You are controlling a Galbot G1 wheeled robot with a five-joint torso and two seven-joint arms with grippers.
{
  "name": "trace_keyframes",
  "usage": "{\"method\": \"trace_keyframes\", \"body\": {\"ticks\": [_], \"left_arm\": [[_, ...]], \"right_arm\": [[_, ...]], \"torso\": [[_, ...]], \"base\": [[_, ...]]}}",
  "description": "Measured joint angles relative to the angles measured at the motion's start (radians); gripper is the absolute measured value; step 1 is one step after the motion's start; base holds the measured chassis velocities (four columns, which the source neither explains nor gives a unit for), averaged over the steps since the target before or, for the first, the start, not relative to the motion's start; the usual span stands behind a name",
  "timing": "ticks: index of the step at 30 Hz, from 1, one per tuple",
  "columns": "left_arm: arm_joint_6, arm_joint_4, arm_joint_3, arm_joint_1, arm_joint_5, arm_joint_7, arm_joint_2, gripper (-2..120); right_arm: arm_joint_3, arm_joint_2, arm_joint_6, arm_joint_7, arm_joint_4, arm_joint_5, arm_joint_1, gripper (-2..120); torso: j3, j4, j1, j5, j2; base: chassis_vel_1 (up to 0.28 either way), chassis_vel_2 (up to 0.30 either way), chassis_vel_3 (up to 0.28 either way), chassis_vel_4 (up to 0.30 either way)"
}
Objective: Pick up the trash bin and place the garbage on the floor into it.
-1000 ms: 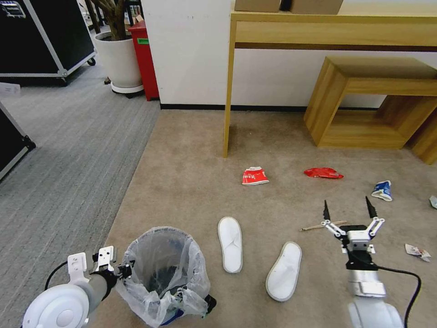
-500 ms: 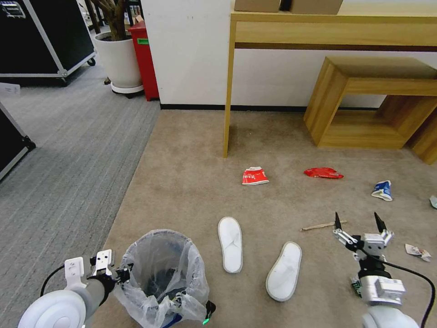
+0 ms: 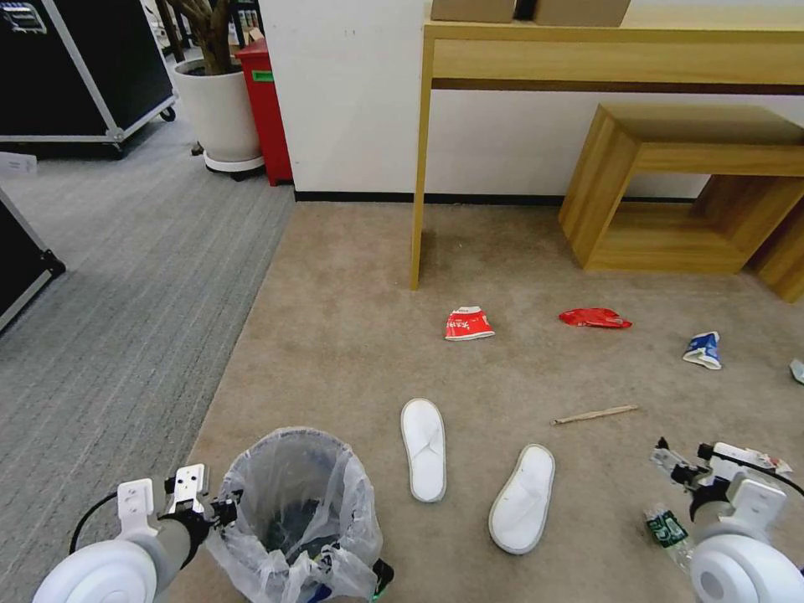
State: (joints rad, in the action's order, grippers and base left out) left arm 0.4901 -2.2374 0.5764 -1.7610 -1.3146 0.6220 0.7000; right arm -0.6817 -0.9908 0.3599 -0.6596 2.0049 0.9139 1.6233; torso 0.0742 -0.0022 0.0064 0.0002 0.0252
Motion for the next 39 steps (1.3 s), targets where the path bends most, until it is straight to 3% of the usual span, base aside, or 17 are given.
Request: {"method": "trace_keyframes", "body": {"ticks": [10, 15, 30, 39], "left_arm": [[0.001, -0.007, 0.001, -0.002, 0.002, 0.01, 0.012, 0], [-0.009, -0.037, 0.04, -0.001, -0.042, 0.02, 0.005, 0], [-0.021, -0.088, 0.08, -0.003, -0.1, 0.034, 0.005, 0], [-0.019, -0.091, 0.082, -0.018, -0.093, 0.033, 0.001, 0]], "right_arm": [[0.115, -0.001, 0.136, 0.067, -0.092, 0.132, -0.109, 100], [0.168, -0.029, 0.211, 0.011, -0.092, 0.22, -0.138, 100], [0.246, -0.179, 0.206, 0.024, -0.206, 0.194, -0.209, 100], [0.253, -0.207, 0.176, 0.046, -0.25, 0.13, -0.216, 100]], "torso": [[0.0, 0.0001, 0.0, -0.0002, 0.0], [0.0, 0.0001, 0.0, -0.0002, 0.0], [0.0, 0.0001, 0.0, -0.0002, 0.0], [0.0, 0.0, 0.0, -0.0001, 0.0]], "base": [[0.0, 0.0, 0.0, 0.0], [0.0, 0.0, 0.0, 0.0], [0.0, 0.0, 0.0, 0.0], [0.0, 0.0, 0.0, 0.0]]}}
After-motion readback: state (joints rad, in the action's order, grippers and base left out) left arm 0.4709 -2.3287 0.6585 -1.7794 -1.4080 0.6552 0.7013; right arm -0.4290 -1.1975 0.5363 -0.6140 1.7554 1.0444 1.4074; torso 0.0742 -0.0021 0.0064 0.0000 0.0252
